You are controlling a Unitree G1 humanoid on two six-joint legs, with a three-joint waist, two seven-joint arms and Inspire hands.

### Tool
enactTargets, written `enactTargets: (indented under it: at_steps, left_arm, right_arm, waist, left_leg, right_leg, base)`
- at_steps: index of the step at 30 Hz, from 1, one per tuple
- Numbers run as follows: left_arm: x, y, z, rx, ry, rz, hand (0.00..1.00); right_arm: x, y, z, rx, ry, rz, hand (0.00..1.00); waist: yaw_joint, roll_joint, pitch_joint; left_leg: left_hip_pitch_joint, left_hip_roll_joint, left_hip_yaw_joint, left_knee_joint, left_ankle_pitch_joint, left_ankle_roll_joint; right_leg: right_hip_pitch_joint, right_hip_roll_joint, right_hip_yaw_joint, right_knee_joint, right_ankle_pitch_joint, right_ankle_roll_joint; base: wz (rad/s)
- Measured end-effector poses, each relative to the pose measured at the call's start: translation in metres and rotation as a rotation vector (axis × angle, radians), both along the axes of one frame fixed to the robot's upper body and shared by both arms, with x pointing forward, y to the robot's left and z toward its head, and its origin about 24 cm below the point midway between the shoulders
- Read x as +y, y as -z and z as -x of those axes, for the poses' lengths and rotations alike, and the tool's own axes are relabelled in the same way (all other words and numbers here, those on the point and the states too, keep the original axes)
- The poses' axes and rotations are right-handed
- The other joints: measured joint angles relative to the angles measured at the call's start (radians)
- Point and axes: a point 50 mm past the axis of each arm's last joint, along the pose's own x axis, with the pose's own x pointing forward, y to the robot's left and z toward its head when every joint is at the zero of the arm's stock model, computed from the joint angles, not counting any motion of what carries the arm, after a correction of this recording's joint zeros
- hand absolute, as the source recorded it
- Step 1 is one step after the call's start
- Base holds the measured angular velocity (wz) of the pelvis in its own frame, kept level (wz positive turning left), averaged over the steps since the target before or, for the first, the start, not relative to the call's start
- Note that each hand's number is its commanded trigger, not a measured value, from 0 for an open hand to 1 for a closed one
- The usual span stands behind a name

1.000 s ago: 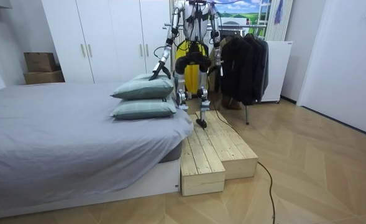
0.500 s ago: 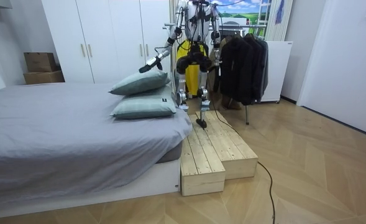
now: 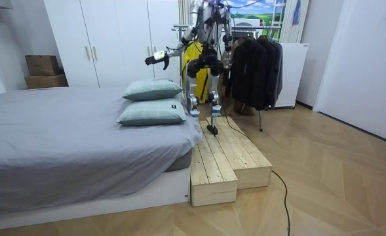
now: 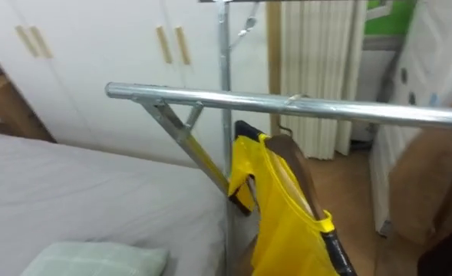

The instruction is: Hang clothes

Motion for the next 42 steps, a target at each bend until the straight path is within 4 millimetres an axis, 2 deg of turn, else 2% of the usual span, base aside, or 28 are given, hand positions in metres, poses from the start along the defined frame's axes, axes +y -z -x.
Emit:
enactTargets:
  at_steps: [3,5,6,7,8,10,11,15,18,21,23,25,26,27,28,29,30,31,32,33,34,35,36,37,38,40,41,42]
  left_arm:
    - [0.002,0.012,0.035,0.131,-0.042,0.036,0.0]
    - [0.003,0.016,0.048,0.179,-0.071,0.055,0.0]
    - [0.003,0.019,0.055,0.21,-0.094,0.067,0.0]
    - [0.004,0.021,0.063,0.24,-0.124,0.08,0.0]
    - [0.005,0.022,0.067,0.253,-0.141,0.089,0.0]
    - [0.007,0.025,0.079,0.291,-0.209,0.129,0.0]
    - [0.008,0.025,0.081,0.297,-0.224,0.137,0.0]
    - [0.009,0.028,0.093,0.323,-0.283,0.192,0.0]
    - [0.003,0.033,0.103,0.36,-0.304,0.25,0.0]
    - [-0.004,0.037,0.116,0.427,-0.32,0.307,0.0]
    - [-0.008,0.039,0.117,0.437,-0.321,0.324,0.0]
    - [-0.013,0.042,0.113,0.436,-0.309,0.358,0.0]
    - [-0.014,0.042,0.111,0.433,-0.301,0.366,0.0]
    - [-0.016,0.044,0.109,0.441,-0.281,0.38,0.0]
    - [-0.019,0.045,0.107,0.447,-0.258,0.394,0.0]
    - [-0.019,0.045,0.106,0.447,-0.253,0.398,0.0]
    - [-0.019,0.046,0.097,0.429,-0.242,0.405,0.0]
    - [-0.019,0.047,0.095,0.429,-0.237,0.413,0.0]
    - [-0.017,0.047,0.091,0.425,-0.232,0.414,0.0]
    - [-0.014,0.047,0.084,0.418,-0.216,0.411,0.0]
    - [-0.013,0.047,0.079,0.422,-0.193,0.419,0.0]
    - [-0.014,0.048,0.076,0.42,-0.179,0.426,0.0]
    - [-0.017,0.049,0.066,0.409,-0.146,0.444,0.0]
    - [-0.018,0.049,0.057,0.394,-0.121,0.453,0.0]
    - [-0.019,0.05,0.051,0.385,-0.11,0.455,0.0]
    - [-0.019,0.049,0.039,0.362,-0.084,0.453,0.0]
    - [-0.018,0.048,0.037,0.362,-0.077,0.45,0.0]
    - [-0.019,0.048,0.035,0.363,-0.064,0.448,0.0]
  right_arm:
    - [-0.008,-0.003,0.001,0.01,-0.007,0.02,0.0]
    - [-0.013,-0.004,0.001,0.018,-0.03,0.039,0.0]
    - [-0.016,-0.005,0.001,0.026,-0.048,0.054,0.0]
    - [-0.018,-0.006,0.001,0.034,-0.06,0.067,0.0]
    - [-0.018,-0.006,0.003,0.04,-0.058,0.07,0.0]
    - [-0.019,-0.006,0.008,0.06,-0.049,0.077,0.0]
    - [-0.019,-0.006,0.009,0.066,-0.05,0.078,0.0]
    - [-0.025,-0.007,0.016,0.11,-0.052,0.1,0.0]
    - [-0.026,-0.006,0.025,0.158,-0.054,0.109,0.0]
    - [-0.021,-0.004,0.027,0.187,-0.071,0.1,0.0]
    - [-0.02,-0.003,0.026,0.186,-0.071,0.095,0.0]
    - [-0.019,-0.004,0.016,0.162,-0.067,0.106,0.0]
    - [-0.019,-0.004,0.014,0.157,-0.067,0.109,0.0]
    - [-0.019,-0.004,0.013,0.155,-0.063,0.113,0.0]
    - [-0.019,-0.004,0.012,0.147,-0.062,0.118,0.0]
    - [-0.017,-0.003,0.013,0.145,-0.06,0.115,0.0]
    - [-0.013,-0.002,0.009,0.128,-0.057,0.101,0.0]
    - [-0.009,-0.001,0.003,0.106,-0.054,0.092,0.0]
    - [-0.008,0.0,0.003,0.102,-0.056,0.09,0.0]
    - [-0.006,0.0,0.002,0.095,-0.052,0.088,0.0]
    - [-0.006,0.0,0.004,0.098,-0.042,0.095,0.0]
    - [-0.007,0.0,0.008,0.108,-0.04,0.105,0.0]
    - [-0.008,0.0,0.01,0.115,-0.035,0.122,0.0]
    - [-0.008,0.0,0.012,0.124,-0.039,0.13,0.0]
    - [-0.007,0.0,0.011,0.124,-0.044,0.129,0.0]
    - [0.001,0.003,0.015,0.135,-0.055,0.102,0.0]
    - [0.005,0.004,0.017,0.138,-0.055,0.091,0.0]
    - [0.011,0.006,0.018,0.141,-0.051,0.072,0.0]
  waist:
    - [0.036,0.006,0.001]
    - [0.037,0.004,0.0001]
    - [0.04,-0.001,-0.0002]
    - [0.04,-0.002,0.0026]
    - [0.04,-0.003,0.0022]
    - [0.035,-0.005,0.0047]
    - [0.033,-0.006,0.0075]
    - [0.02,-0.007,0.0102]
    - [0.022,-0.012,0.0099]
    - [0.032,-0.034,0.0105]
    - [0.052,-0.05,0.0097]
    - [0.056,-0.06,0.0057]
    - [0.053,-0.063,0.006]
    - [0.053,-0.065,0.0053]
    - [0.053,-0.059,0.0073]
    - [0.053,-0.053,0.0056]
    - [0.056,-0.052,-0.0018]
    - [0.047,-0.064,0.0063]
    - [0.04,-0.068,0.0111]
    - [0.016,-0.092,0.0158]
    - [-0.015,-0.106,0.0116]
    - [-0.02,-0.105,0.0044]
    - [-0.023,-0.099,0.0052]
    - [-0.036,-0.094,0.0125]
    - [-0.038,-0.091,0.0124]
    - [-0.051,-0.086,0.0111]
    - [-0.058,-0.086,0.0102]
    - [-0.071,-0.094,0.0096]
  left_leg:
    - [-0.014,0.002,0.018,0.022,0.003,0.003]
    - [-0.045,0.004,0.067,0.043,0.017,0.011]
    - [-0.063,0.018,0.145,0.071,0.019,0.02]
    - [-0.077,0.042,0.222,0.131,0.004,0.043]
    - [-0.077,0.051,0.255,0.157,-0.005,0.053]
    - [-0.074,0.089,0.35,0.237,-0.04,0.06]
    - [-0.071,0.095,0.369,0.247,-0.046,0.06]
    - [-0.055,0.126,0.495,0.278,-0.097,0.059]
    - [-0.042,0.122,0.527,0.278,-0.127,0.053]
    - [-0.042,0.091,0.548,0.255,-0.137,0.063]
    - [-0.045,0.066,0.539,0.227,-0.144,0.075]
    - [-0.079,0.045,0.496,0.22,-0.157,0.096]
    - [-0.082,0.038,0.492,0.216,-0.158,0.1]
    - [-0.07,0.018,0.465,0.189,-0.156,0.103]
    - [-0.05,0.001,0.426,0.154,-0.144,0.112]
    - [-0.046,-0.001,0.401,0.145,-0.14,0.112]
    - [-0.046,-0.001,0.361,0.135,-0.132,0.114]
    - [-0.045,-0.001,0.329,0.133,-0.131,0.111]
    - [-0.045,-0.001,0.316,0.135,-0.131,0.111]
    - [-0.05,-0.009,0.278,0.153,-0.134,0.104]
    - [-0.055,-0.007,0.251,0.175,-0.15,0.092]
    - [-0.052,0.001,0.257,0.174,-0.151,0.09]
    - [-0.054,0.013,0.252,0.171,-0.15,0.083]
    - [-0.058,0.015,0.233,0.17,-0.149,0.081]
    - [-0.062,0.016,0.223,0.169,-0.148,0.081]
    - [-0.076,0.013,0.175,0.166,-0.143,0.087]
    - [-0.079,0.005,0.159,0.163,-0.14,0.088]
    - [-0.081,-0.016,0.136,0.151,-0.128,0.094]
  right_leg:
    - [0.027,-0.021,-0.063,-0.004,-0.015,0.0]
    - [0.031,-0.042,-0.128,0.0,-0.03,0.002]
    - [0.032,-0.057,-0.168,0.004,-0.036,0.002]
    - [0.047,-0.069,-0.219,0.004,-0.041,0.003]
    - [0.056,-0.074,-0.243,0.004,-0.045,0.003]
    - [0.088,-0.088,-0.342,0.008,-0.063,0.009]
    - [0.097,-0.092,-0.369,0.008,-0.066,0.011]
    - [0.127,-0.123,-0.54,0.031,-0.093,0.04]
    - [0.152,-0.156,-0.651,0.058,-0.111,0.07]
    - [0.181,-0.194,-0.728,0.084,-0.127,0.104]
    - [0.183,-0.219,-0.755,0.115,-0.13,0.116]
    - [0.189,-0.251,-0.812,0.184,-0.125,0.118]
    - [0.184,-0.266,-0.816,0.212,-0.123,0.114]
    - [0.168,-0.307,-0.808,0.298,-0.11,0.094]
    - [0.13,-0.348,-0.765,0.409,-0.089,0.055]
    - [0.106,-0.359,-0.729,0.437,-0.095,0.049]
    - [0.035,-0.36,-0.666,0.447,-0.12,0.067]
    - [-0.041,-0.363,-0.608,0.423,-0.12,0.067]
    - [-0.068,-0.364,-0.582,0.395,-0.112,0.064]
    - [-0.105,-0.372,-0.527,0.284,-0.028,0.064]
    - [-0.089,-0.368,-0.509,0.277,0.03,0.085]
    - [-0.072,-0.361,-0.524,0.271,0.033,0.09]
    - [-0.037,-0.343,-0.57,0.252,0.034,0.091]
    - [-0.009,-0.327,-0.584,0.217,0.039,0.096]
    - [-0.001,-0.316,-0.578,0.198,0.043,0.103]
    - [0.022,-0.268,-0.489,0.111,0.069,0.134]
    - [0.03,-0.254,-0.449,0.086,0.075,0.143]
    - [0.037,-0.242,-0.375,0.051,0.082,0.155]
  base:
    - [0.66]
    - [1.0]
    - [1.06]
    - [1.09]
    - [1.23]
    - [1.24]
    - [1.26]
    - [1.23]
    - [1.01]
    - [0.77]
    - [0.62]
    - [0.8]
    - [0.89]
    - [0.79]
    - [0.76]
    - [0.61]
    - [0.51]
    - [0.54]
    - [0.82]
    - [1.18]
    - [1.16]
    - [0.98]
    - [0.72]
    - [0.69]
    - [0.61]
    - [0.51]
    - [0.59]
    - [0.65]
